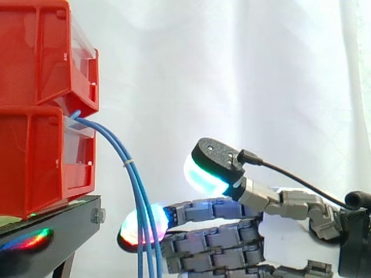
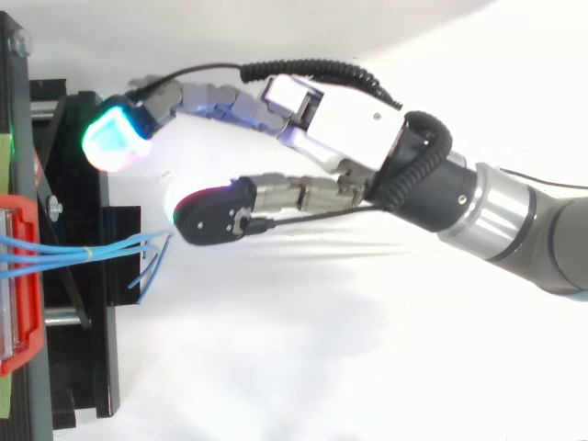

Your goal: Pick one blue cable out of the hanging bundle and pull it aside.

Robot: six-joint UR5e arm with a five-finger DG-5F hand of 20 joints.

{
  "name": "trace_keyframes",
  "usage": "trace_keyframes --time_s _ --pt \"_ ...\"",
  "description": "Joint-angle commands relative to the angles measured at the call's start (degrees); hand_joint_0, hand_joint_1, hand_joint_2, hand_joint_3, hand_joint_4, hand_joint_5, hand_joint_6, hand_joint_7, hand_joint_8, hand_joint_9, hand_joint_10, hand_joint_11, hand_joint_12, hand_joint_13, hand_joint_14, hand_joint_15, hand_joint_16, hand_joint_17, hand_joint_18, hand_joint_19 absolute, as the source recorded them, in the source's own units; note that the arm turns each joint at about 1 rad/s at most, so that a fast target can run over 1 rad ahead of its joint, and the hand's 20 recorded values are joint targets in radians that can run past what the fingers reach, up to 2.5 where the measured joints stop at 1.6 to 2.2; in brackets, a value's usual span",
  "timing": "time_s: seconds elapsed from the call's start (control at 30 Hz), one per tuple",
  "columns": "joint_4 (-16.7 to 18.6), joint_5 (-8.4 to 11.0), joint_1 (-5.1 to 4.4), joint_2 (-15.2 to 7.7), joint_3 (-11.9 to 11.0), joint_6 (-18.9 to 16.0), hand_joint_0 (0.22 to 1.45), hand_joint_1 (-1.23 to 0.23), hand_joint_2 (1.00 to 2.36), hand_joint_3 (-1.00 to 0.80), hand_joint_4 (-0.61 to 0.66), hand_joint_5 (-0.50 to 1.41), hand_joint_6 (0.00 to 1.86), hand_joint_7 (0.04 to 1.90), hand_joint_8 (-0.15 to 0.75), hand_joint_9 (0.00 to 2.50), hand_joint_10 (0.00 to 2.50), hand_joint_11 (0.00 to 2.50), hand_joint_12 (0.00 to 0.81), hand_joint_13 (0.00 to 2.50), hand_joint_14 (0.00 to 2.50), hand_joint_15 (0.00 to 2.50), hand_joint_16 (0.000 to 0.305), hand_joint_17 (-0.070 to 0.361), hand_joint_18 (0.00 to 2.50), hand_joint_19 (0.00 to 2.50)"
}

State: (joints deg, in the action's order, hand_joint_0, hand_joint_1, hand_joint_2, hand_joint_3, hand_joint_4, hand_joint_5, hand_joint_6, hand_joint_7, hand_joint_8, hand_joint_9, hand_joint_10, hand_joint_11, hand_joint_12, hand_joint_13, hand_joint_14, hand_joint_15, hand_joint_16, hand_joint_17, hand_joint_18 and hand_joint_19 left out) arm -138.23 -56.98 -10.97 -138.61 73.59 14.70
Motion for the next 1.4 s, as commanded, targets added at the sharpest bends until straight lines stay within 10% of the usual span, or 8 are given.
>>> trace_keyframes --time_s 0.0,0.4,0.67,0.83,1.37 --pt "-0.5 -0.15 -0.46 -0.3 -0.5 0.2 0.51 -0.54 1.0 -0.5 0.24 -0.2 0.5 0.68 0.259 0.32 0.0 0.0 0.326 0.21 0.0 0.1 0.045 0.101 0.15 0.16" --pt "-3.2 -0.5 -3.01 -0.3 -0.5 -1.6 0.52 -0.57 1.0 -0.5 0.28 -0.17 0.5 0.75 0.265 0.45 0.0 0.06 0.322 0.32 0.0 0.14 0.044 0.098 0.24 0.18" --pt "-2.4 -0.94 -3.45 -0.3 -0.5 -2.9 0.52 -0.59 1.0 -0.5 0.29 -0.16 0.5 0.78 0.267 0.5 0.0 0.09 0.323 0.37 0.01 0.16 0.043 0.096 0.27 0.19" --pt "-2.7 -5.6 -3.71 -0.3 -2.0 -8.9 0.53 -0.59 1.0 -0.5 0.29 -0.16 0.5 0.78 0.267 0.52 0.0 0.09 0.322 0.38 0.01 0.16 0.042 0.096 0.29 0.19" --pt "-2.7 -5.6 -4.85 -0.3 -2.6 -12.7 0.54 -0.59 1.0 -0.5 0.31 -0.13 0.5 0.83 0.268 0.57 0.0 0.09 0.317 0.42 0.01 0.17 0.041 0.092 0.3 0.21"
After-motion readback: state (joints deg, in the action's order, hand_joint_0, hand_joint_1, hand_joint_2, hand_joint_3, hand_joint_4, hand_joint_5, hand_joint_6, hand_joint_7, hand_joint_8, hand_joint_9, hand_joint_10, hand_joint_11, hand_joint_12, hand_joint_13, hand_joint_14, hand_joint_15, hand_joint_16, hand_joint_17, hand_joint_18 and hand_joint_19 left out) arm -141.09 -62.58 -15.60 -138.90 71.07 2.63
